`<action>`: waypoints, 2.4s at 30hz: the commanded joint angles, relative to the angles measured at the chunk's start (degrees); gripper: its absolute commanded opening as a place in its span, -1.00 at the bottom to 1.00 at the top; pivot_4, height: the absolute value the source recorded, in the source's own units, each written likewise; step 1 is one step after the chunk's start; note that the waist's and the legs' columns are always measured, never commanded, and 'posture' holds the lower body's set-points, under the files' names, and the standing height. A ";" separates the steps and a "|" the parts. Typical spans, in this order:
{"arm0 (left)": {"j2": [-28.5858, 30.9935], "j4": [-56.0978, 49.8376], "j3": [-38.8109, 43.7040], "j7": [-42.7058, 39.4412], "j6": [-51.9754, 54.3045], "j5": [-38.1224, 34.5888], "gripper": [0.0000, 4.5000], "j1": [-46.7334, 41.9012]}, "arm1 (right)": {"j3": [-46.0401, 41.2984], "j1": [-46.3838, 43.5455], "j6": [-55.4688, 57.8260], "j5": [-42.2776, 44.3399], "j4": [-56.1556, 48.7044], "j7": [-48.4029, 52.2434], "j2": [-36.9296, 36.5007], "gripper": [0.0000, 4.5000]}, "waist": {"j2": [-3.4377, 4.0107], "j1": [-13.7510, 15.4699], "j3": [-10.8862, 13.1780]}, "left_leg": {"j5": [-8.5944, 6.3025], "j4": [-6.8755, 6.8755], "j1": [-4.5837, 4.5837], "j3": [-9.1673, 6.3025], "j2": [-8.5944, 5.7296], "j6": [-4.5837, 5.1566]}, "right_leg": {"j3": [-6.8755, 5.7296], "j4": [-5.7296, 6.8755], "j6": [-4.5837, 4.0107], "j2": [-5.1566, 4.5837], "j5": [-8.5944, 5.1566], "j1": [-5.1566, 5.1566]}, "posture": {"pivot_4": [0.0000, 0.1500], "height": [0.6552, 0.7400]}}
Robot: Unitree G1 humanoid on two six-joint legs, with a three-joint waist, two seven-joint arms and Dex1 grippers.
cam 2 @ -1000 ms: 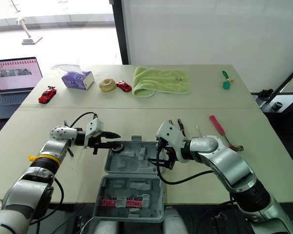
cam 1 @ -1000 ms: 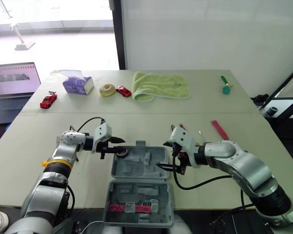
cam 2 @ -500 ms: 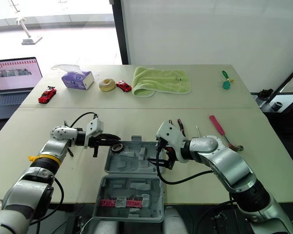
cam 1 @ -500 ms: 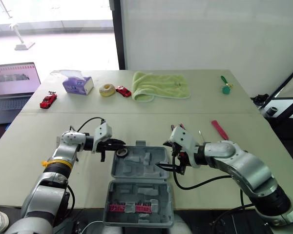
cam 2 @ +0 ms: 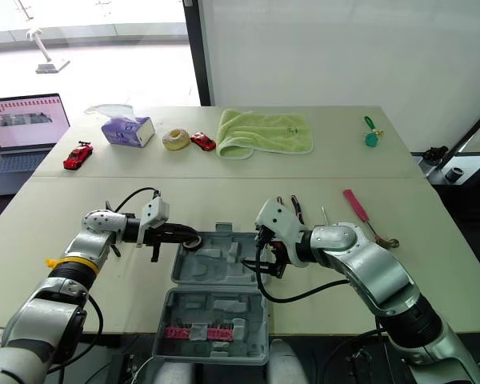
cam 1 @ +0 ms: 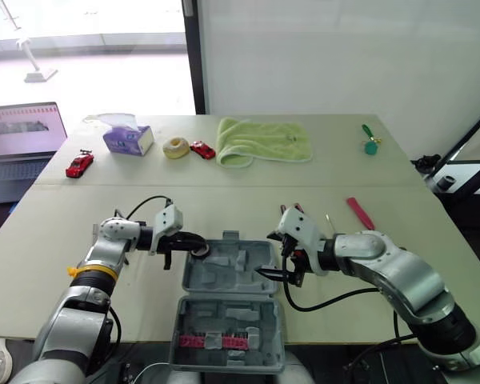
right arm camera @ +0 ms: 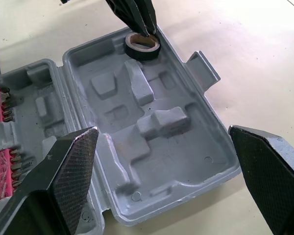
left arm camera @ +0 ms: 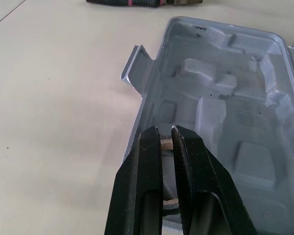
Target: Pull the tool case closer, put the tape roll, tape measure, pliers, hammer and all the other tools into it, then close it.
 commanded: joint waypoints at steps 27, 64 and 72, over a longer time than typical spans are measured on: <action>1.69 -0.43 -1.20 0.43 -0.88 0.78 -0.79 -0.87 | -1.03 0.54 -0.24 0.95 -2.68 -0.52 0.15 1.00 | 0.04 -0.04 -0.02 | 0.00 -0.02 0.09 0.00 0.00 0.00 | 0.00 -0.01 0.00 0.01 0.00 0.09 | 1.00 1.00; 9.85 -16.53 6.21 -1.02 17.13 -8.48 -0.79 1.94 | -16.14 12.34 -4.57 3.82 -6.81 0.89 -6.15 1.00 | -0.05 -0.13 0.06 | 0.00 -0.06 0.02 0.00 0.01 0.00 | 0.00 -0.05 0.00 0.00 -0.01 0.02 | 1.00 1.00; 28.37 -14.43 21.36 4.60 17.14 -9.85 -0.20 21.71 | -46.72 35.66 -17.73 2.79 0.11 8.17 -10.12 1.00 | -0.15 -0.85 0.12 | -0.13 -0.19 0.09 0.08 0.05 0.22 | 0.04 -0.15 -0.08 0.02 -0.10 0.01 | 1.00 1.00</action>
